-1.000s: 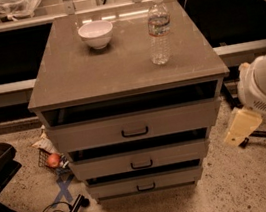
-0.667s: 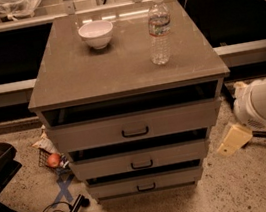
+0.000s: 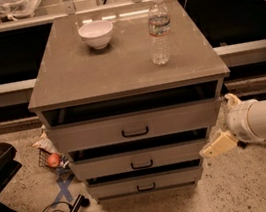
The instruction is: Open middle drawer
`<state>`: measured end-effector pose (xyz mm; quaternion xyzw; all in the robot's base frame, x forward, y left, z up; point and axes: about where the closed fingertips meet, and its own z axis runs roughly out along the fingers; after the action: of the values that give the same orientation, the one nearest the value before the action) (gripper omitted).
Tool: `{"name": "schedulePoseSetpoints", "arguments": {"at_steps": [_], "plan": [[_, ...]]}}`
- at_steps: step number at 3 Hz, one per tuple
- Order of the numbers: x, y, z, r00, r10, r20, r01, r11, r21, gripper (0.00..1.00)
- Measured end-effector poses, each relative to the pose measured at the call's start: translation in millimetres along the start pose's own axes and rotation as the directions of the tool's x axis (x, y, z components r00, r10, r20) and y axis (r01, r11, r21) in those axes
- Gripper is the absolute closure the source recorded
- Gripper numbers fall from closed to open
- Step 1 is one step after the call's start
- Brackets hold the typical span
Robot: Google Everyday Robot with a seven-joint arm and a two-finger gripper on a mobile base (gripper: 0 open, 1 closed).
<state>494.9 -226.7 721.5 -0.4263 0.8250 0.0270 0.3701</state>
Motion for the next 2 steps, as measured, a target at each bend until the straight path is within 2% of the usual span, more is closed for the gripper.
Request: {"name": "schedulePoseSetpoints", "arguments": {"at_steps": [1,2], "plan": [[37.5,19.6,16.4,0.997,-0.071,-0.036,0.07,0.9972,-0.027,0.0],[79.7,51.7,46.4,0.964,-0.26,-0.055,0.257,0.9644,-0.063,0.0]]}}
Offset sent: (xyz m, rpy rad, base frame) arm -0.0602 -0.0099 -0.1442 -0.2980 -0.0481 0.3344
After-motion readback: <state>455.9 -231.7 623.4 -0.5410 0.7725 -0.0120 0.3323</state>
